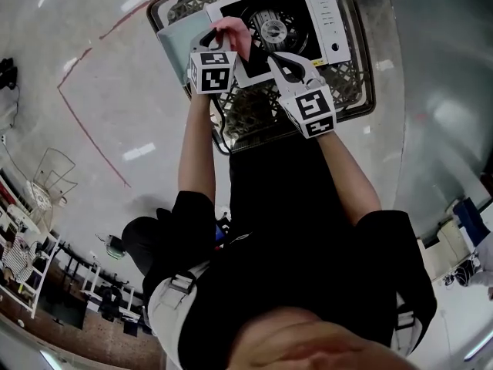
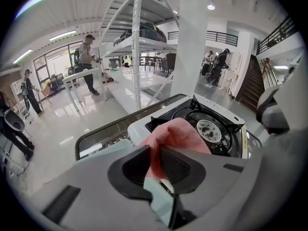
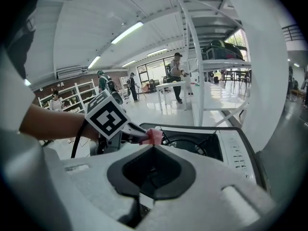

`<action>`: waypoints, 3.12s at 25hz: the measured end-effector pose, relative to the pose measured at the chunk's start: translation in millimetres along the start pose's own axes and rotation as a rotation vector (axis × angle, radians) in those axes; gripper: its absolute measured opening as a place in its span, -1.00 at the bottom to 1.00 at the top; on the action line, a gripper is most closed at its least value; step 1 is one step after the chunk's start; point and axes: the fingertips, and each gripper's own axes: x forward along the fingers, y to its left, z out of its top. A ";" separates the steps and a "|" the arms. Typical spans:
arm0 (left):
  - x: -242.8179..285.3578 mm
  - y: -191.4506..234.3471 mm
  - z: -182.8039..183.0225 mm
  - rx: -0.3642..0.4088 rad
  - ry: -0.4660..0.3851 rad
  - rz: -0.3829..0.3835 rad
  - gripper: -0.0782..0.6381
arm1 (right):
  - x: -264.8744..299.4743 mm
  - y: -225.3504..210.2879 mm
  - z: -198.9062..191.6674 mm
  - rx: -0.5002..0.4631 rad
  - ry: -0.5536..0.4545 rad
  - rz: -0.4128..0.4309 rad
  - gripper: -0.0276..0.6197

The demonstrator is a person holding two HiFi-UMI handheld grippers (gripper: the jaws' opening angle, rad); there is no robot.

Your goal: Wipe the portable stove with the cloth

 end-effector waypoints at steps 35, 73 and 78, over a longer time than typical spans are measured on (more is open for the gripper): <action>32.9 10.6 69.5 0.282 0.090 -0.090 -0.61 | 6.9 -40.4 3.3 0.001 -0.003 0.085 -0.91; 65.9 -98.3 94.0 0.351 0.233 -0.199 -0.61 | -36.5 -103.5 -3.6 0.116 -0.070 0.097 -0.91; 70.4 -109.9 101.0 0.325 0.226 -0.213 -0.61 | -41.9 -113.0 -4.4 0.120 -0.069 0.094 -0.91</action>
